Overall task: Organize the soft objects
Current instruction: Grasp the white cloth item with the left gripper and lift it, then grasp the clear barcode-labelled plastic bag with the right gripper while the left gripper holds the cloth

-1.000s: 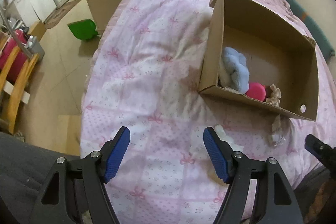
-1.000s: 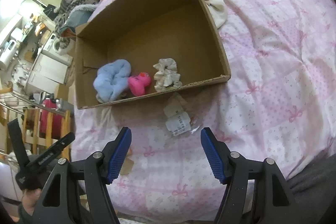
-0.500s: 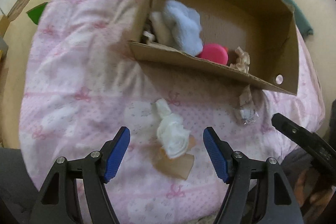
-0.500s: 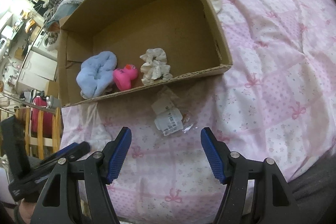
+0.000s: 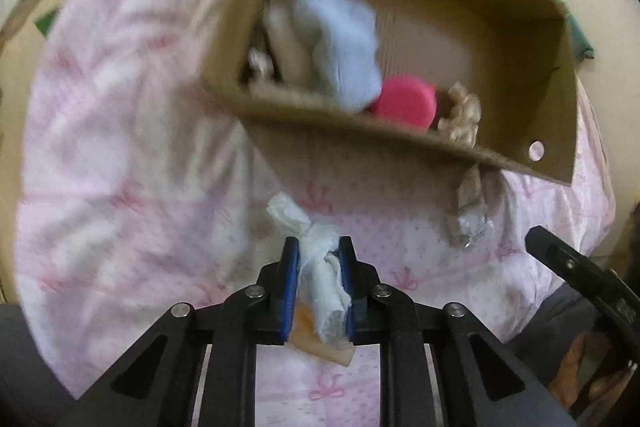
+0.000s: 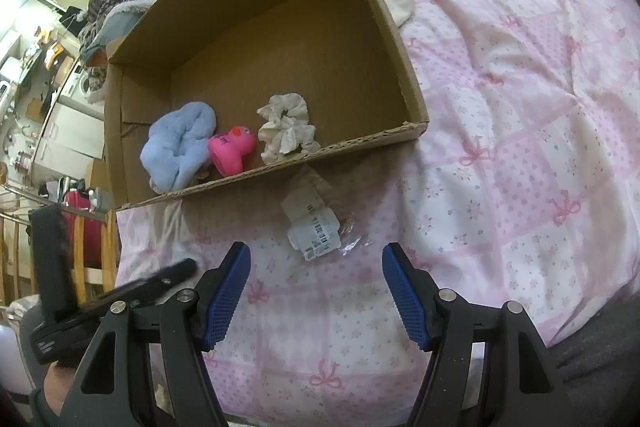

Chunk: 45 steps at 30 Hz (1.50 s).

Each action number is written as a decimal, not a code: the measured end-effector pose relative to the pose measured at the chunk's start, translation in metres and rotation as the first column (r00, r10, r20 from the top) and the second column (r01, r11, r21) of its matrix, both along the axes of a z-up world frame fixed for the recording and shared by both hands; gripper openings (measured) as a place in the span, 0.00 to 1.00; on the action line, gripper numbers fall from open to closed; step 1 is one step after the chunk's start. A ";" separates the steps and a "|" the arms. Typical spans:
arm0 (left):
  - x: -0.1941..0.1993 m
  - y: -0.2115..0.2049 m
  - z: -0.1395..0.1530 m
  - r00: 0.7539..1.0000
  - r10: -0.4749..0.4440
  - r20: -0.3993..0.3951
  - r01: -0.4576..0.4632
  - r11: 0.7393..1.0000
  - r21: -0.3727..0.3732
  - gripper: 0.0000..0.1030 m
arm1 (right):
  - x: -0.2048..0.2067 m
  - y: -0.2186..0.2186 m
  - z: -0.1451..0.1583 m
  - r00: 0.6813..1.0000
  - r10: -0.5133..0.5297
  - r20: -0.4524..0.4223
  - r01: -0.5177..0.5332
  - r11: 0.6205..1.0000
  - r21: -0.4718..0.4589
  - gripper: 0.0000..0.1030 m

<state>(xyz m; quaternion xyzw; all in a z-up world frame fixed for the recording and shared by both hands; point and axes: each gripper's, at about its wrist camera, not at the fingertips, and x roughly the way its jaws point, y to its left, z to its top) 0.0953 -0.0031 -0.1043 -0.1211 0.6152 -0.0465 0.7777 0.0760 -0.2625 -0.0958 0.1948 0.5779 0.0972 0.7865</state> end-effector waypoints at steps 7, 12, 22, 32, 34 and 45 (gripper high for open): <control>-0.021 0.024 0.050 0.996 0.039 0.084 -0.039 0.999 0.001 0.16 | 0.002 -0.008 -0.001 1.000 -0.030 -0.008 0.030 0.999 0.014 0.70; -0.041 0.037 0.074 0.992 0.019 0.122 -0.024 0.999 0.036 0.16 | 0.002 0.004 -0.002 1.000 0.012 -0.006 -0.012 0.999 -0.036 0.70; -0.043 0.029 0.056 0.989 0.001 0.150 -0.013 0.997 0.081 0.16 | 0.023 0.053 -0.027 0.985 0.167 -0.046 -0.174 0.945 -0.277 0.70; -0.040 0.024 0.048 0.989 -0.021 0.148 0.003 0.993 0.119 0.16 | 0.037 0.088 -0.046 0.971 0.236 -0.043 -0.233 0.884 -0.405 0.59; -0.040 0.023 0.048 0.989 -0.020 0.148 0.003 0.993 0.117 0.17 | 0.037 0.091 -0.046 0.968 0.247 -0.046 -0.243 0.876 -0.415 0.49; -0.038 0.024 0.047 0.988 -0.017 0.154 -0.005 0.990 0.139 0.16 | 0.020 0.093 -0.043 0.958 0.285 -0.037 -0.277 0.878 -0.390 0.42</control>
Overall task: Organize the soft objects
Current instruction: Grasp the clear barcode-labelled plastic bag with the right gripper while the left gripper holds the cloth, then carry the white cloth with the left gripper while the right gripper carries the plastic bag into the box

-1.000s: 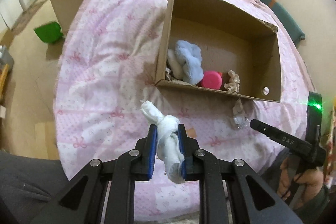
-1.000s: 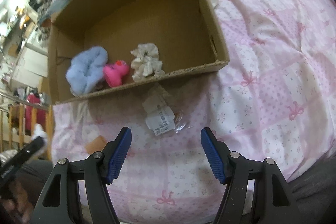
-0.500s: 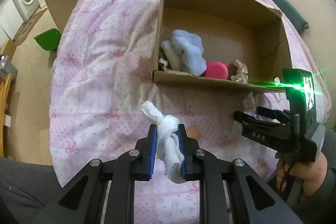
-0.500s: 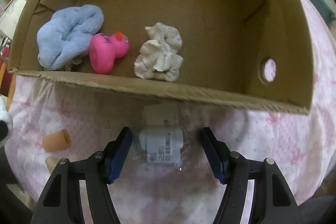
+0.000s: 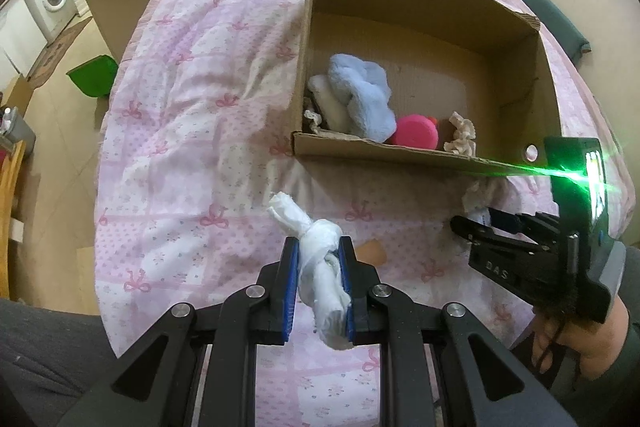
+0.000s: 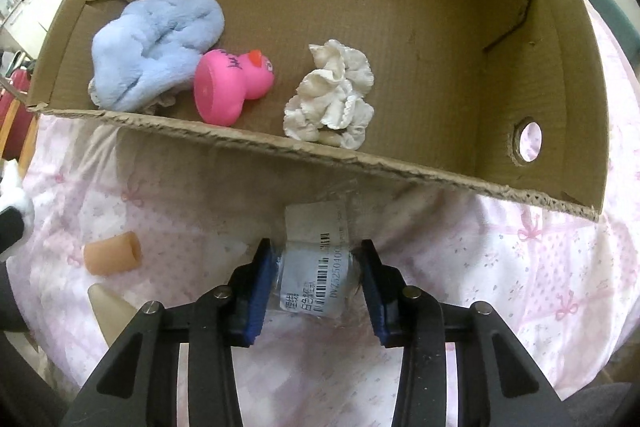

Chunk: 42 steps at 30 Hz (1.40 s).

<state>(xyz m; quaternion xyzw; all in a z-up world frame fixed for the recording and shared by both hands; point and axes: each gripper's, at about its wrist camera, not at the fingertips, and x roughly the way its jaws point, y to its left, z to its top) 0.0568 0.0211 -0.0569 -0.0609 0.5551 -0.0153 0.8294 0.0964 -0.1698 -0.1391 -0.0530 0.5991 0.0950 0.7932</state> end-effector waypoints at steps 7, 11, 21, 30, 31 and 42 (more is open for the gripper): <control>-0.001 0.005 0.002 1.000 0.020 0.014 -0.020 1.000 0.016 0.17 | -0.018 0.006 0.011 1.000 0.024 -0.006 -0.024 0.999 0.029 0.42; -0.004 0.007 0.008 0.999 0.032 0.042 -0.032 0.999 0.022 0.17 | -0.029 0.007 0.022 0.999 0.031 -0.012 -0.030 0.997 0.072 0.42; -0.009 0.010 0.049 0.989 0.049 0.140 -0.048 0.999 -0.006 0.16 | -0.046 -0.019 0.102 0.998 0.014 0.064 -0.029 0.972 0.235 0.42; 0.029 -0.013 0.084 0.971 0.005 0.238 -0.009 1.000 0.018 0.17 | -0.031 -0.041 0.168 0.973 -0.006 0.231 -0.059 0.960 0.274 0.42; 0.034 -0.016 0.084 0.970 -0.001 0.242 -0.008 0.999 0.033 0.17 | -0.027 -0.043 0.168 0.972 -0.021 0.232 -0.048 0.956 0.290 0.42; 0.085 -0.057 0.065 0.969 -0.091 0.229 0.070 0.993 0.100 0.17 | 0.018 -0.069 0.129 0.967 -0.138 0.213 0.055 0.933 0.355 0.42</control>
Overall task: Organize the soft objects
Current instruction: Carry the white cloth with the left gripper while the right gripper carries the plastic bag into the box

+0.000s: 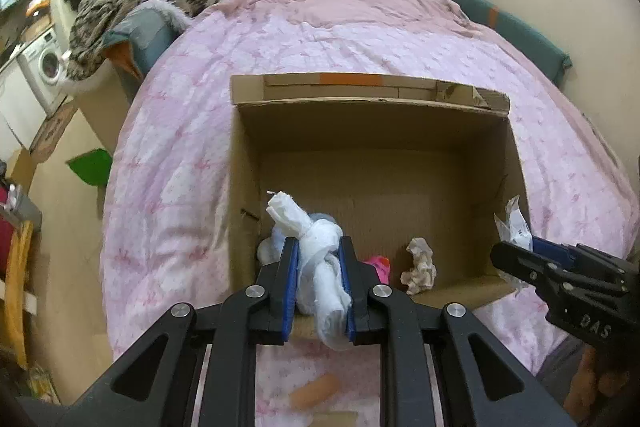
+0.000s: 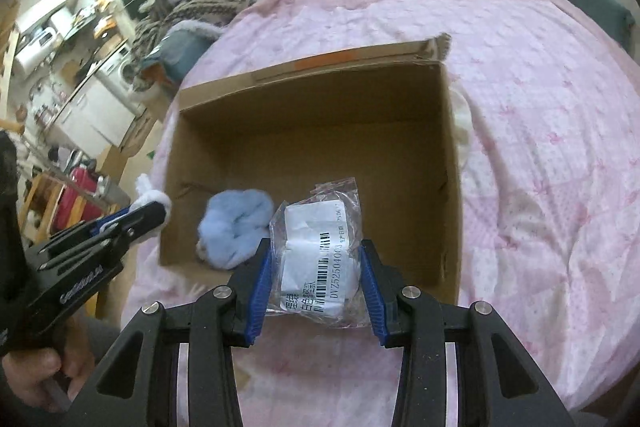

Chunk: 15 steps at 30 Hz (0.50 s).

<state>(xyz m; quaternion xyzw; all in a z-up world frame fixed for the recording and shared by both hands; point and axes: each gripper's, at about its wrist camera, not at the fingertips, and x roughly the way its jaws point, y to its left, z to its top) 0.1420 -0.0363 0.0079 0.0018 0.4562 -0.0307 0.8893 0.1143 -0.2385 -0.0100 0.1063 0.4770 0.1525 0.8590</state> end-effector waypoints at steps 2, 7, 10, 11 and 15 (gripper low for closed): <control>0.005 -0.002 -0.006 1.000 0.000 -0.016 0.000 1.000 -0.003 0.17 | 0.006 -0.005 -0.011 1.000 -0.024 -0.017 0.025 1.000 0.018 0.42; 0.017 -0.009 -0.021 0.998 0.001 -0.056 -0.001 1.000 -0.007 0.17 | 0.012 -0.005 -0.033 0.997 -0.040 -0.066 0.043 0.998 0.040 0.42; 0.021 -0.012 -0.026 0.998 -0.001 -0.069 0.001 1.000 -0.002 0.17 | 0.013 -0.004 -0.032 0.998 -0.037 -0.049 0.038 0.999 0.025 0.42; 0.022 -0.014 -0.027 0.997 -0.002 -0.071 0.002 1.000 -0.001 0.17 | 0.013 -0.003 -0.032 0.998 -0.037 -0.044 0.038 0.999 0.017 0.42; 0.026 -0.020 -0.032 0.997 -0.009 -0.077 0.010 1.000 0.010 0.17 | 0.017 -0.002 -0.036 0.998 -0.042 -0.052 0.042 0.999 0.004 0.42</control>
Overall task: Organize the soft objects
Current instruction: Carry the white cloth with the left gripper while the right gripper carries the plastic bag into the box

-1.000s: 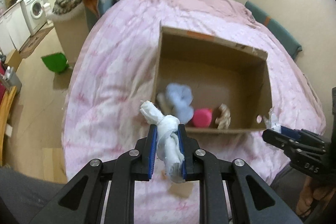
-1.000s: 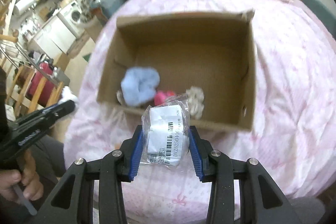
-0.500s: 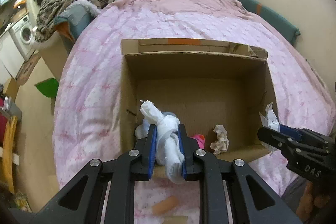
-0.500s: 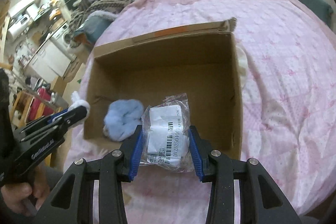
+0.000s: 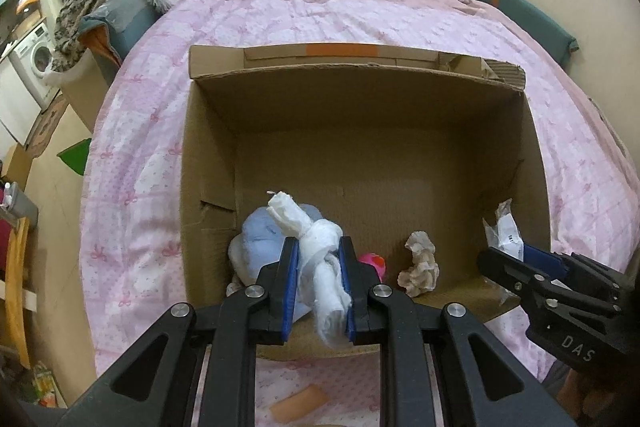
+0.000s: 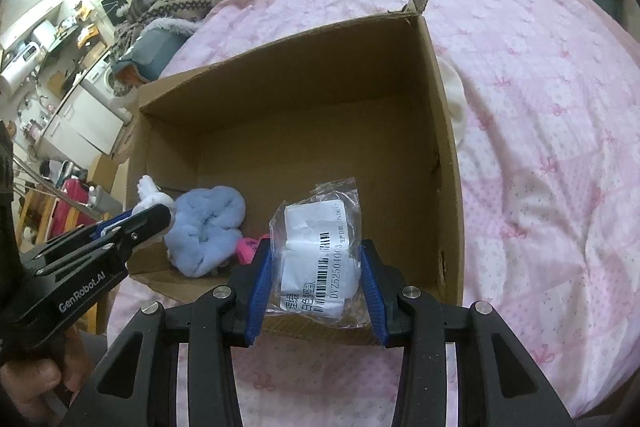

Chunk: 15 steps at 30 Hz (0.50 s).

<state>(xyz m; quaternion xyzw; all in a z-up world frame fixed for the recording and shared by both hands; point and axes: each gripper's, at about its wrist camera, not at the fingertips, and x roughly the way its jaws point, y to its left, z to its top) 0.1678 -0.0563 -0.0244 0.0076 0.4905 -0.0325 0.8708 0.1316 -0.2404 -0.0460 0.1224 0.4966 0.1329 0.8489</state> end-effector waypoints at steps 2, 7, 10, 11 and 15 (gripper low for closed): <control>0.002 -0.002 -0.003 1.000 0.001 -0.003 -0.001 1.000 0.006 0.17 | 0.004 0.002 -0.003 1.000 -0.001 -0.013 0.001 1.000 0.000 0.42; 0.008 -0.008 -0.014 1.000 -0.007 -0.022 0.007 1.000 0.019 0.17 | 0.008 0.006 -0.010 0.999 0.005 -0.041 -0.006 1.000 -0.020 0.43; 0.009 -0.012 -0.018 0.999 -0.021 -0.031 0.022 0.999 0.029 0.17 | 0.007 0.005 -0.013 0.998 0.002 -0.058 -0.003 1.000 -0.020 0.43; 0.009 -0.012 -0.020 0.999 -0.025 -0.034 0.026 0.999 0.030 0.17 | 0.007 0.004 -0.013 0.998 0.000 -0.061 -0.001 1.000 -0.011 0.43; 0.010 -0.011 -0.023 0.999 -0.019 -0.043 0.020 0.999 0.026 0.17 | 0.008 0.003 -0.011 0.999 -0.002 -0.054 0.002 1.000 0.002 0.43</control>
